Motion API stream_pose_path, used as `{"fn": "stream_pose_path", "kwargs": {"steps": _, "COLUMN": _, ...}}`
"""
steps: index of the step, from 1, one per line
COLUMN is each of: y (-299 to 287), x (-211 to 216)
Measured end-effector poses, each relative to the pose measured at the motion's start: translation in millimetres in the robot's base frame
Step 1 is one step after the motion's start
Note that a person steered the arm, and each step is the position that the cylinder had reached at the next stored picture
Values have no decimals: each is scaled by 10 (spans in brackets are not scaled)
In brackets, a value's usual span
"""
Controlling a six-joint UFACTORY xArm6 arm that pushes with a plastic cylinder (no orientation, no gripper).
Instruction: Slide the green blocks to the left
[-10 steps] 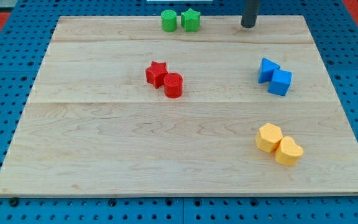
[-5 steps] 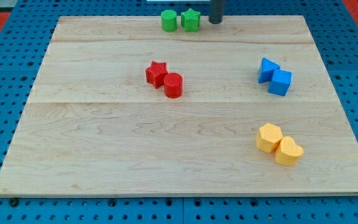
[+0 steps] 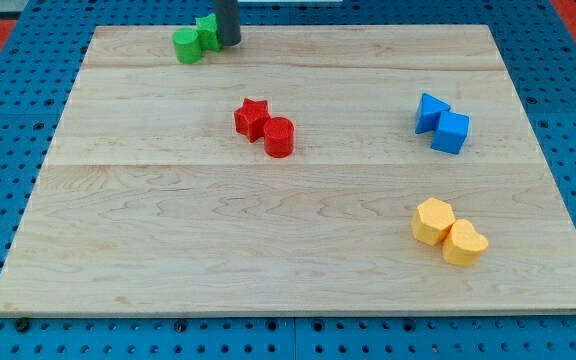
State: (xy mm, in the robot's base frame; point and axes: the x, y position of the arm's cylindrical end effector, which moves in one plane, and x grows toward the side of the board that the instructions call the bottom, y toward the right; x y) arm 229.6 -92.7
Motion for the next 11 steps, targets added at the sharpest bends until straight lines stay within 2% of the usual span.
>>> {"fn": "stream_pose_path", "kwargs": {"steps": 1, "y": -209, "x": 195}}
{"fn": "stream_pose_path", "kwargs": {"steps": 2, "y": -180, "x": 631}}
{"fn": "stream_pose_path", "kwargs": {"steps": 3, "y": 55, "x": 582}}
{"fn": "stream_pose_path", "kwargs": {"steps": 4, "y": 691, "x": 443}}
{"fn": "stream_pose_path", "kwargs": {"steps": 5, "y": 1121, "x": 129}}
{"fn": "stream_pose_path", "kwargs": {"steps": 6, "y": 951, "x": -332}}
{"fn": "stream_pose_path", "kwargs": {"steps": 7, "y": 664, "x": -366}}
{"fn": "stream_pose_path", "kwargs": {"steps": 8, "y": 80, "x": -273}}
{"fn": "stream_pose_path", "kwargs": {"steps": 9, "y": -266, "x": -262}}
{"fn": "stream_pose_path", "kwargs": {"steps": 10, "y": -236, "x": 2}}
{"fn": "stream_pose_path", "kwargs": {"steps": 11, "y": -484, "x": 16}}
